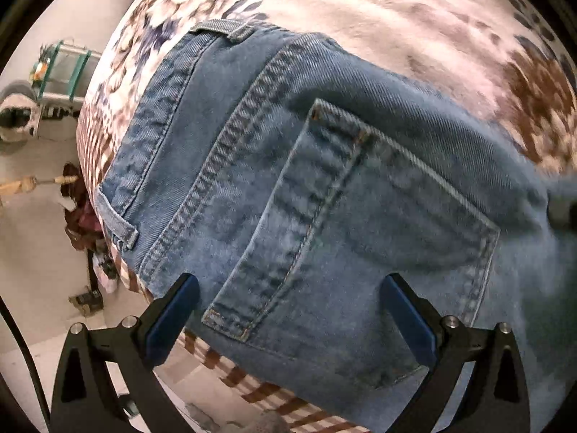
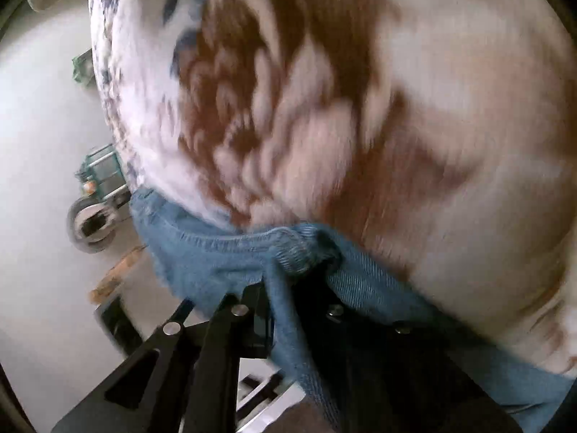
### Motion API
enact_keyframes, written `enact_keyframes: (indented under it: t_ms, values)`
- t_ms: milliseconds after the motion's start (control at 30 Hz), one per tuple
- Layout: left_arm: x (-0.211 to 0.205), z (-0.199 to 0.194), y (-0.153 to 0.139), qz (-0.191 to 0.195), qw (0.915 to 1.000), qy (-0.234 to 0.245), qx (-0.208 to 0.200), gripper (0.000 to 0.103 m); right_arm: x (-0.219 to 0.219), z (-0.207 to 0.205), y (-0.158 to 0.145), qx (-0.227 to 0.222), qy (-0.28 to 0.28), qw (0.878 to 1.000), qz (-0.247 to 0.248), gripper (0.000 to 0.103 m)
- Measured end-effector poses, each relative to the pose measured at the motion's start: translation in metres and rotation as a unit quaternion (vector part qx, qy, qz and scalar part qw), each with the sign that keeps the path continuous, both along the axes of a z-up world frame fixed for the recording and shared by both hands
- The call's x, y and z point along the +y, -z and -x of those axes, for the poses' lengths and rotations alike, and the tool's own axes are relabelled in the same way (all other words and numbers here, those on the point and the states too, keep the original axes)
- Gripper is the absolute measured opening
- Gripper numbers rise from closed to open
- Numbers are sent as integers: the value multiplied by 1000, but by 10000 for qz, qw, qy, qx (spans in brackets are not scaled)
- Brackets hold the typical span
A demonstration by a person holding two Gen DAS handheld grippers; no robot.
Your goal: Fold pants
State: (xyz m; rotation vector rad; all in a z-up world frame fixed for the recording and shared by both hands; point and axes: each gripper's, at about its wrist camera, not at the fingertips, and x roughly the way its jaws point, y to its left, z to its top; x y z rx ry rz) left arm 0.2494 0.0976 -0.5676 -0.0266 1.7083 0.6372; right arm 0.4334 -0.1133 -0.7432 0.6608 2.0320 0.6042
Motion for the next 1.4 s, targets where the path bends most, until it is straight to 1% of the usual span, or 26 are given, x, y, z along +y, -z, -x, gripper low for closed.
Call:
enact_keyframes:
  t_ms: [100, 133, 167, 200, 233, 267, 333, 400, 500, 633, 700, 733, 767, 833, 900, 933, 1000, 1033, 1067, 1100, 1133, 1167, 1233, 1267, 1367, 1400]
  values:
    - [-4, 2, -3, 48, 10000, 31, 7, 103, -4, -10, -8, -208, -49, 9997, 132, 16]
    - [-5, 3, -5, 160, 9999, -59, -8, 103, -2, -15, -13, -344, -31, 9992, 179, 26]
    - [-7, 3, -8, 232, 9997, -103, -43, 103, -12, -20, -22, -428, -32, 9988, 239, 44]
    - [-10, 2, -12, 292, 9995, -107, -95, 103, -11, -24, -30, -513, -2, 9982, 316, 51]
    - [-17, 0, -19, 348, 9992, -61, -173, 103, -30, -26, -46, -820, 89, 9955, 455, 60]
    - [-24, -2, -24, 372, 9990, 9, -245, 103, -38, -30, -61, -1080, 164, 9919, 641, 62]
    - [-40, -6, -34, 400, 9982, 226, -384, 103, -70, -27, -86, -1401, 336, 9844, 1007, 62]
    - [-62, -11, -42, 414, 9965, 526, -507, 103, -107, -18, -101, -1466, 476, 9813, 1151, 62]
    - [-84, -18, -48, 430, 9936, 841, -618, 103, -128, 14, -115, -1242, 483, 9879, 790, 62]
    - [-91, -19, -44, 374, 9921, 1047, -580, 103, -87, 51, -83, -550, 339, 9978, 152, 62]
    - [-90, -18, -41, 254, 9918, 1120, -559, 103, -81, 56, -52, -321, 587, 9975, 245, 61]
    - [-88, -17, -39, 201, 9918, 1141, -539, 103, -84, 54, -41, -307, 703, 9962, 424, 49]
    - [-87, -18, -37, 146, 9919, 1155, -511, 103, -98, 49, -30, -365, 921, 9919, 795, 27]
    - [-86, -16, -35, 140, 9923, 1139, -474, 103, -128, 48, -18, -228, 1491, 9838, 971, 8]
    - [-88, -16, -36, 116, 9916, 1186, -512, 103, -154, 57, -21, -157, 2055, 9745, 886, 8]
    - [-91, -16, -36, 131, 9911, 1216, -529, 103, -164, 61, -35, -389, 2042, 9713, 1156, 8]
    - [-104, -16, -38, 233, 9896, 1301, -565, 103, -182, 71, -60, -721, 2027, 9622, 1670, 14]
    - [-113, -17, -39, 307, 9882, 1379, -594, 103, -193, 77, -73, -857, 2121, 9554, 1866, 14]
    - [-122, -17, -41, 380, 9869, 1440, -627, 103, -212, 89, -92, -1013, 2322, 9448, 2078, 21]
    - [-134, -17, -43, 471, 9848, 1538, -656, 103, -227, 97, -104, -1052, 2468, 9374, 2220, 30]
    - [-146, -17, -45, 542, 9821, 1673, -676, 103, -243, 108, -114, -1063, 2629, 9291, 2374, 52]
    - [-164, -16, -49, 595, 9780, 1867, -716, 103, -270, 124, -129, -1086, 2911, 9144, 2596, 63]
    - [-193, -11, -56, 695, 9708, 2148, -817, 103, -316, 149, -148, -1115, 3265, 8940, 2860, 63]
    - [-211, -9, -59, 729, 9667, 2301, -849, 103, -343, 165, -159, -1129, 3489, 8794, 3037, 63]
    - [-270, 0, -60, 896, 9568, 2613, -907, 103, -421, 194, -174, -1161, 3720, 8429, 3712, 63]
    - [-286, 5, -58, 959, 9546, 2664, -926, 103, -439, 199, -173, -1126, 3758, 8373, 3808, 63]
